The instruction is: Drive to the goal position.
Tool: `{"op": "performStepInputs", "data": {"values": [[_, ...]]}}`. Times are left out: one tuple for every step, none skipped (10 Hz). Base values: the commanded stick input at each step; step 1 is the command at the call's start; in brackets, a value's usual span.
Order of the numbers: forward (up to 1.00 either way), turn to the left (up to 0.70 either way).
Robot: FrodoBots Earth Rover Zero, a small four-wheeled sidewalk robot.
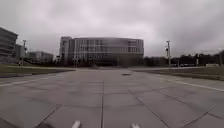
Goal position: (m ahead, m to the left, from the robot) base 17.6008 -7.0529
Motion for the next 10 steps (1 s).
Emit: {"op": "performStepInputs", "data": {"values": [[0.7, 0.0], [0.7, 0.0], [0.7, 0.0], [0.7, 0.0], [0.7, 0.0], [0.7, 0.0], [0.7, 0.0], [0.7, 0.0], [0.7, 0.0], [0.7, 0.0]]}}
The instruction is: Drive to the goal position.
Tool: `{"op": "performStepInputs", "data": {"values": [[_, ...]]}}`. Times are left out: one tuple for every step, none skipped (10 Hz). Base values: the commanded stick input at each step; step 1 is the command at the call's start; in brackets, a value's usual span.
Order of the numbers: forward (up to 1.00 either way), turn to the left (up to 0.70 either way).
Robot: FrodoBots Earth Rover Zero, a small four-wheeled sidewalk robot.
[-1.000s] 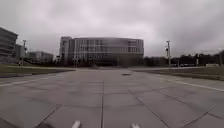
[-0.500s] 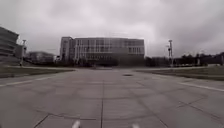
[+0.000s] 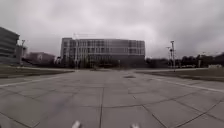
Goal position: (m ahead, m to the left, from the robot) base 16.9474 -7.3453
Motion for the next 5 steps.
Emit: {"op": "performStepInputs", "data": {"values": [[0.7, 0.0], [0.7, 0.0], [0.7, 0.0], [0.7, 0.0], [0.7, 0.0]]}}
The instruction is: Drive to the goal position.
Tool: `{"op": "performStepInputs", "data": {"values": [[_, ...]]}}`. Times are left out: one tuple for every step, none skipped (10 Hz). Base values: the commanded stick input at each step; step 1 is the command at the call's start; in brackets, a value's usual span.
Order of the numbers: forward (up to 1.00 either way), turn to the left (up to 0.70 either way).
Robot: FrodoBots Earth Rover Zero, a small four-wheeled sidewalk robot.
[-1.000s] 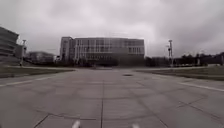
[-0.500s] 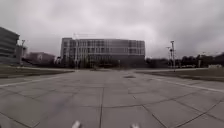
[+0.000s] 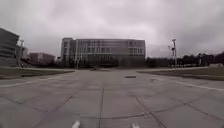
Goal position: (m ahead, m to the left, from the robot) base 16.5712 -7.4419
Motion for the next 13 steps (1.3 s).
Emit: {"op": "performStepInputs", "data": {"values": [[0.7, 0.0], [0.7, 0.0], [0.7, 0.0], [0.7, 0.0], [0.7, 0.0], [0.7, 0.0], [0.7, 0.0], [0.7, 0.0], [0.7, 0.0], [0.7, 0.0], [0.7, 0.0], [0.7, 0.0], [0.7, 0.0]]}}
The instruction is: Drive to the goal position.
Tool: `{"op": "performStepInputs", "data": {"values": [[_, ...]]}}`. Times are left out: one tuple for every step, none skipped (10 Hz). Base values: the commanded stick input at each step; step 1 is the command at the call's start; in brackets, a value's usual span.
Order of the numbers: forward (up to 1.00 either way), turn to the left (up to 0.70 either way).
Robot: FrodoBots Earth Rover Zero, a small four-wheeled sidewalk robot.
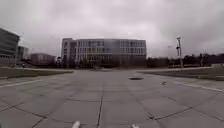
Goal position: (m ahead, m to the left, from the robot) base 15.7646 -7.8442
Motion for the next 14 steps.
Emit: {"op": "performStepInputs", "data": {"values": [[0.7, 0.0], [0.7, 0.0], [0.7, 0.0], [0.7, 0.0], [0.7, 0.0], [0.7, -0.13], [0.7, -0.19], [0.7, -0.24], [0.7, -0.25], [0.7, -0.13], [0.7, 0.0], [0.7, 0.0], [0.7, 0.0], [0.7, 0.0]]}}
